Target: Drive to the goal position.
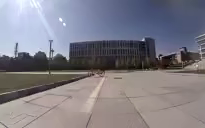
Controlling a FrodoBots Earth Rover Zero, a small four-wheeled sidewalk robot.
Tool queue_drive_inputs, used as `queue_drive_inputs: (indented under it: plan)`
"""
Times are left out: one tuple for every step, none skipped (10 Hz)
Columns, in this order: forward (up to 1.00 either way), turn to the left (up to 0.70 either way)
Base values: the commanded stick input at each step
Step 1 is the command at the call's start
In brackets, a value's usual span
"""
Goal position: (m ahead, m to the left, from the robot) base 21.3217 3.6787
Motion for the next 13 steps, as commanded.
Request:
queue_drive_inputs:
  plan:
    - [0.06, 0.00]
    - [0.06, 0.00]
    - [0.06, 0.00]
    - [0.06, 0.00]
    - [0.06, 0.00]
    - [0.06, 0.00]
    - [0.06, 0.00]
    - [0.06, 0.00]
    - [0.06, 0.00]
    - [0.06, 0.00]
    - [0.06, 0.00]
    - [0.06, 0.00]
    - [0.06, 0.00]
